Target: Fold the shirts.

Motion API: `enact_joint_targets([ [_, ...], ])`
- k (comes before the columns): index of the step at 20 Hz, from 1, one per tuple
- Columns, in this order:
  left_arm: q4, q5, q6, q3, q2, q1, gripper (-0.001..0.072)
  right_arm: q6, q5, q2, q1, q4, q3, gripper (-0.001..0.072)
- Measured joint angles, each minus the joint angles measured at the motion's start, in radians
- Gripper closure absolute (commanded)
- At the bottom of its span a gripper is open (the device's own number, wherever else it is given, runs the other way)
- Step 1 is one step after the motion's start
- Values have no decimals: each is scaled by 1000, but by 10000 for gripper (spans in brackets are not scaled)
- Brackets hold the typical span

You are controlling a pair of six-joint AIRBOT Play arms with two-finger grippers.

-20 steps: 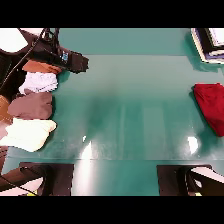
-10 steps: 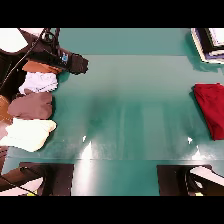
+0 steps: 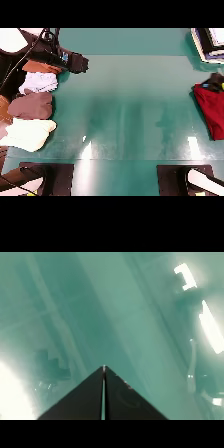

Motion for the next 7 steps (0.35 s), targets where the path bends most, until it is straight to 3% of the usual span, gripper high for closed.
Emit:
enact_joint_targets([
  [7, 0, 25, 0, 0, 0, 0, 684, -7, 8, 0, 145, -2, 2, 693],
])
